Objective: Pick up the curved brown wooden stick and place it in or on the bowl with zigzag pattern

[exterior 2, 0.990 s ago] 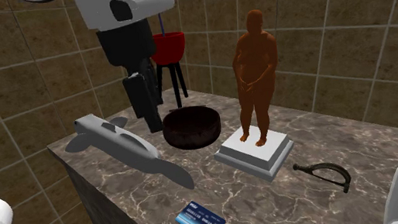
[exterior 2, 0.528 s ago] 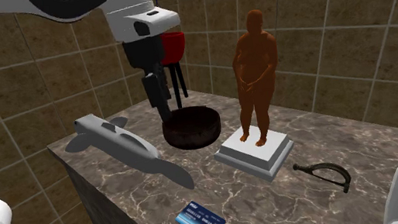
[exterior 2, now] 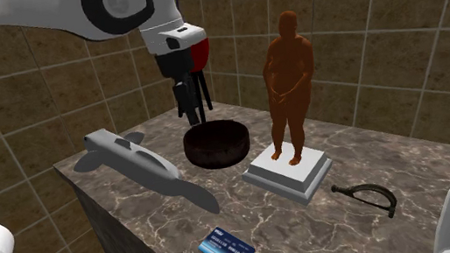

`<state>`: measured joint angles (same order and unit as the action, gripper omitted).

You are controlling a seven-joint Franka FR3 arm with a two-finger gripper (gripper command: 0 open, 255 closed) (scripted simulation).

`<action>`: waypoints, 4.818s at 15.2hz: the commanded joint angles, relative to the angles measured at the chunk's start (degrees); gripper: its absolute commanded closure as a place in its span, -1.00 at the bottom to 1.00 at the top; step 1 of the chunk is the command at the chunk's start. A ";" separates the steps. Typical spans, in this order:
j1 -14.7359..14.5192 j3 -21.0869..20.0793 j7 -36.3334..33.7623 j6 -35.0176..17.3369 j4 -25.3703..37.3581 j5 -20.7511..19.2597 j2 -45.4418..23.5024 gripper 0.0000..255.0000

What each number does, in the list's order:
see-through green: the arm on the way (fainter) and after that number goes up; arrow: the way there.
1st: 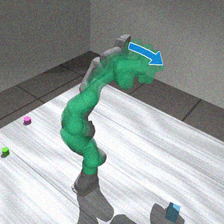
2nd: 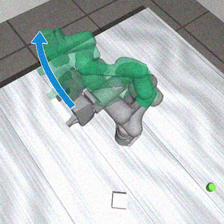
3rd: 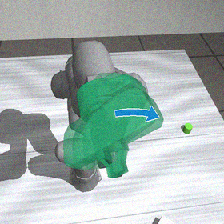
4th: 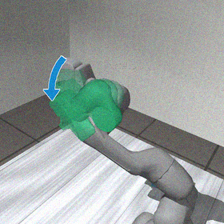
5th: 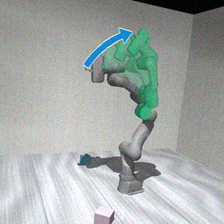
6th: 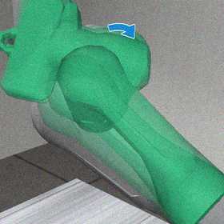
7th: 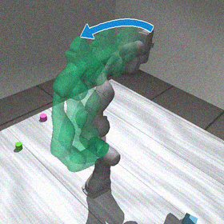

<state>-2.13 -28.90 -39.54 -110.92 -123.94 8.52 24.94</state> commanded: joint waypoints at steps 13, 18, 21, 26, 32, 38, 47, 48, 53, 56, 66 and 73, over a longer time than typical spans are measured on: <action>-2.27 -17.02 -31.61 -2.16 24.11 -26.31 -35.21 -1.00; -9.37 -15.23 -37.99 0.67 33.55 -34.62 -45.91 -1.00; -9.37 -14.80 -38.45 -1.14 32.29 -35.34 -46.69 -1.00; -9.42 -14.27 -39.05 -3.21 30.98 -36.31 -47.75 -1.00; -9.43 -14.27 -39.06 -3.20 30.99 -36.31 -47.75 -1.00; -9.43 -14.27 -39.06 -3.20 30.99 -36.31 -47.75 1.00; -9.51 -14.75 -37.91 0.05 33.81 -35.28 -46.95 1.00; -9.56 -14.83 -37.69 0.72 34.43 -35.11 -46.83 1.00; -9.94 -15.15 -36.69 4.21 37.80 -34.45 -46.45 1.00; -10.31 -15.28 -36.14 6.41 40.06 -34.21 -46.40 1.00; -12.51 -15.39 -34.58 14.42 49.22 -34.42 -47.37 1.00; -8.55 -16.26 -31.88 15.07 46.48 -31.04 -42.49 1.00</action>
<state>-12.76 -44.81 -72.35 -94.82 -74.81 -24.12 -19.80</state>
